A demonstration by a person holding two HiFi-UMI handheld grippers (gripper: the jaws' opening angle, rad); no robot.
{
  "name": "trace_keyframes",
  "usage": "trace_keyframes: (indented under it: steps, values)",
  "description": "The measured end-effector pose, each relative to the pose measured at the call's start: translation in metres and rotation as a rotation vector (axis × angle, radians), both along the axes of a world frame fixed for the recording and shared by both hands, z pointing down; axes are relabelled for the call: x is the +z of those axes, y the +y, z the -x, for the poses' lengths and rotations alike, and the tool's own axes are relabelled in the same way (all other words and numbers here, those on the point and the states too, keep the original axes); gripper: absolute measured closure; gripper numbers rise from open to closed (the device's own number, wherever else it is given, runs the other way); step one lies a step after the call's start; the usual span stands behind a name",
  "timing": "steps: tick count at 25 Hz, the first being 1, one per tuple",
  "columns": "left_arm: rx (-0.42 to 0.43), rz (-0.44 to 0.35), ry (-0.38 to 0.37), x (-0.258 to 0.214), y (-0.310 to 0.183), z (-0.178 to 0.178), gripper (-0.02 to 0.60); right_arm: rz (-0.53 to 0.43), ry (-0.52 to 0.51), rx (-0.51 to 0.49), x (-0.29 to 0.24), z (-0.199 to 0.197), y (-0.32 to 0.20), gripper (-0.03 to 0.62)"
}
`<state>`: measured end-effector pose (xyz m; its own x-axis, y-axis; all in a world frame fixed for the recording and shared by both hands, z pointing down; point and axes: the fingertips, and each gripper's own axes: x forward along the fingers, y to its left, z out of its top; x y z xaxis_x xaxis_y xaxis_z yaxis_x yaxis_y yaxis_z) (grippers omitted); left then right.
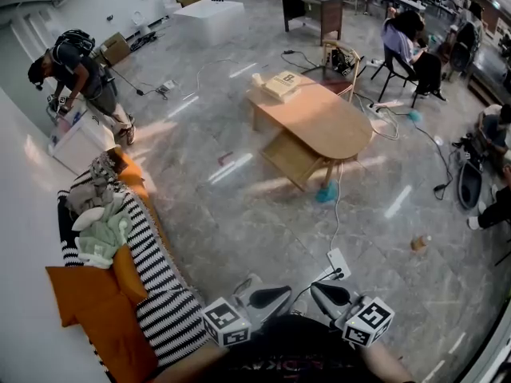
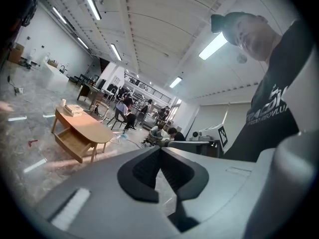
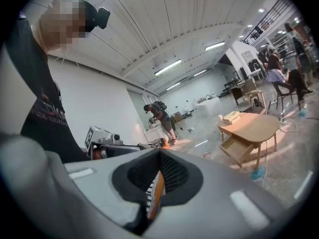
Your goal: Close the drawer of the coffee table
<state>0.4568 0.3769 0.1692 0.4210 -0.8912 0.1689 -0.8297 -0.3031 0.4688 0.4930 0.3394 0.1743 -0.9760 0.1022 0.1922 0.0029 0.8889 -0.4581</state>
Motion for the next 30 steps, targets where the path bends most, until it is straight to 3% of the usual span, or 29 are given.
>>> trace_keyframes:
  steps: [10,21,30]
  values:
    - [-0.009,-0.037,-0.032,-0.014,-0.011,0.003,0.575,-0.006,-0.053,0.022,-0.011,-0.005,-0.019,0.595]
    - [-0.116,-0.035,-0.086,-0.012,-0.026,0.043,0.575,-0.027,-0.084,0.038,-0.011,0.009,-0.052,0.595]
    - [-0.182,-0.032,-0.070,-0.003,-0.055,0.096,0.575,-0.013,-0.085,0.076,0.002,0.042,-0.090,0.595]
